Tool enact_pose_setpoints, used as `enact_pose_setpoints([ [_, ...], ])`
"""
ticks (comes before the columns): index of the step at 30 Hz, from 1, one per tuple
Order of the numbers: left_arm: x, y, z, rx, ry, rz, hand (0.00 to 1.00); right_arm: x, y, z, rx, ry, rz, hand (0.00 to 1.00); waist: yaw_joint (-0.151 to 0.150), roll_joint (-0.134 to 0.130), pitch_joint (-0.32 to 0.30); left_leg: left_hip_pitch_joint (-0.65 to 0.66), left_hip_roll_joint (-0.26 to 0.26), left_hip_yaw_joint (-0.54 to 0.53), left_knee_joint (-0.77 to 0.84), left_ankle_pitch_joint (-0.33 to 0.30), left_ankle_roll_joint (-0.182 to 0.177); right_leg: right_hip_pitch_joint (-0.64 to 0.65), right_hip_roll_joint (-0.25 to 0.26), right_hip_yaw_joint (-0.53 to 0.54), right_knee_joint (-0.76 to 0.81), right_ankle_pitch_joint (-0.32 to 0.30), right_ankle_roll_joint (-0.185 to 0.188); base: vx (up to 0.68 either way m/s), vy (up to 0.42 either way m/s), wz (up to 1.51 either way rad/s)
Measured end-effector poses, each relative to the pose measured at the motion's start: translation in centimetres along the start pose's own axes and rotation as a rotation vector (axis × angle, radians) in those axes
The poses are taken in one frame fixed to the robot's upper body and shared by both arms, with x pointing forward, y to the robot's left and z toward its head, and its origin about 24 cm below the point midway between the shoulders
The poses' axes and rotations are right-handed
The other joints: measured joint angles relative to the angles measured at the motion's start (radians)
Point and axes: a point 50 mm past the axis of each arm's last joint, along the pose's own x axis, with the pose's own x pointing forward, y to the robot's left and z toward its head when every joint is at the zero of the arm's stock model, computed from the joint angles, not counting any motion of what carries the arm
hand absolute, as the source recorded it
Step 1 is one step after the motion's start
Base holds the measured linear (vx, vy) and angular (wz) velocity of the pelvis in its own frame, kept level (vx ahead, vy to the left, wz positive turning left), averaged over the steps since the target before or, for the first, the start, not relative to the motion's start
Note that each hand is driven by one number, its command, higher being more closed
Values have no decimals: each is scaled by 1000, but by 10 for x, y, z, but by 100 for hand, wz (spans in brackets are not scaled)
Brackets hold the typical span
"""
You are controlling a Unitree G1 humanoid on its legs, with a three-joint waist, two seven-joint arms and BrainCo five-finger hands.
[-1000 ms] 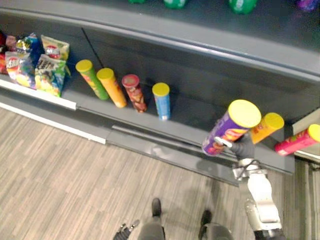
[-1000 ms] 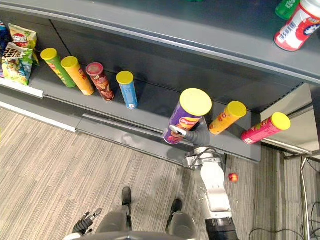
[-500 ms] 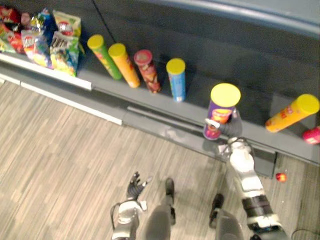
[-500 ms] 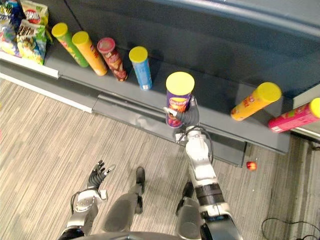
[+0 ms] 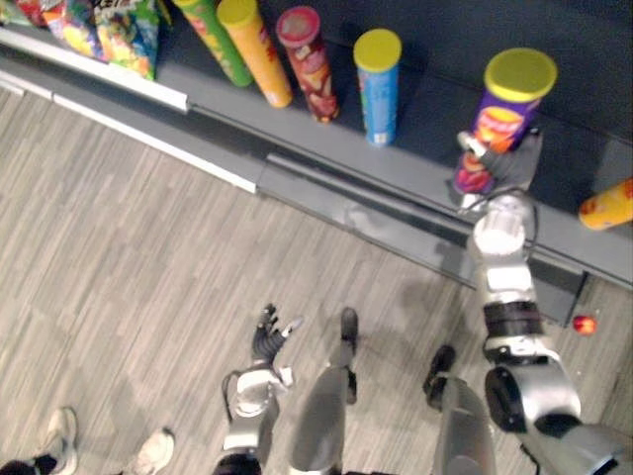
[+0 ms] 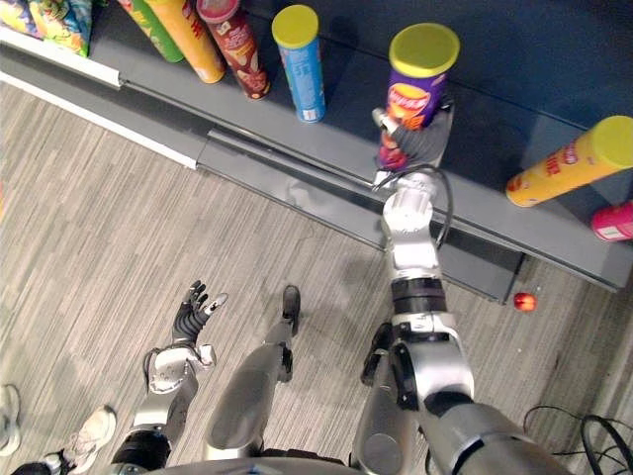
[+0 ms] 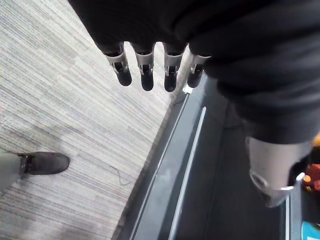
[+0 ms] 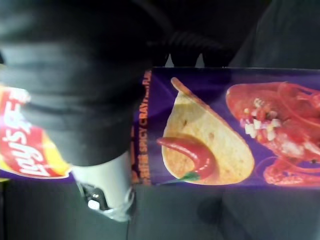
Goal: Put the gum and the chips on the shelf.
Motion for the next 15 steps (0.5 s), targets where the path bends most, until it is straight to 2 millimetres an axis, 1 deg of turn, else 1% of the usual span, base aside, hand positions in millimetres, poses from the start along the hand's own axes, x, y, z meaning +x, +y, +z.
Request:
enact_pose_setpoints([
  [2,1,0,2,-30,-2,4,0,11,-7,7,-3,-18,-56,100,12,5,9,-23,-1,-3,0,6,-2,-30,-6,-2,22,-8,-4,1,-58,7],
  [5,1,0,2,-33,-2,4,0,19,-15,12,-1,-27,-109,100,20,12,14,-48,-6,-13,0,15,-1,-57,-14,-13,44,-19,-7,24,-60,13],
  [9,2,1,2,-23,-4,0,0,26,-18,23,27,-54,-148,100,27,14,15,-76,-9,-23,1,19,-3,-94,-23,-14,77,-31,-12,25,-55,8],
  [11,2,0,2,-34,-2,-3,0,29,-21,25,45,-53,-167,100,34,15,15,-80,-14,-22,1,20,-3,-103,-31,-14,95,-42,-12,17,-72,5],
  [12,2,0,2,-48,0,-2,0,29,-22,25,51,-52,-178,100,43,15,15,-84,-14,-21,2,20,-3,-113,-34,-12,107,-48,-14,8,-70,4],
  [15,2,-1,4,-55,-9,-5,0,30,-21,28,76,-51,-194,100,45,16,15,-104,-11,-16,5,21,-4,-138,-36,-13,123,-55,-19,1,-66,3],
])
